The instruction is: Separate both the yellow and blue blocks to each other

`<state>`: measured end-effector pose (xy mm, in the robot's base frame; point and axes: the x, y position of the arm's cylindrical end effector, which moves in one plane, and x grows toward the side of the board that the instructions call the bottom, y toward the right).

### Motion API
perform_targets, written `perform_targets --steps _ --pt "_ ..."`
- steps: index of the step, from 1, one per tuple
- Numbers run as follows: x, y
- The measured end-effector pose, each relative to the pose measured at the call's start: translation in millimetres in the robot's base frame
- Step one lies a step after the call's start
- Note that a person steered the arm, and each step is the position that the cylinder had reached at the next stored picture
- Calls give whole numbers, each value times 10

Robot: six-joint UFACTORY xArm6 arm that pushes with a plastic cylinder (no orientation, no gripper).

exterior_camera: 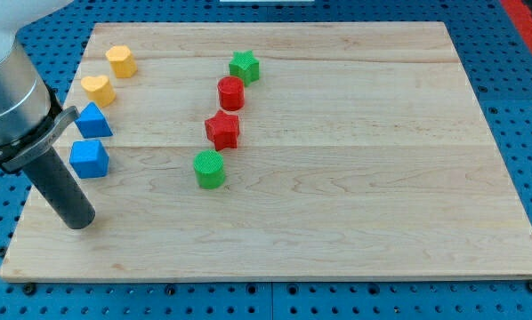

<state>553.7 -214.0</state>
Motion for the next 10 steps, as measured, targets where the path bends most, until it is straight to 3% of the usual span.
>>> perform_targets --steps 4,6,8,10 --pt "68 20" --pt "48 -323" --pt "-792 -907" --pt "-1622 -512"
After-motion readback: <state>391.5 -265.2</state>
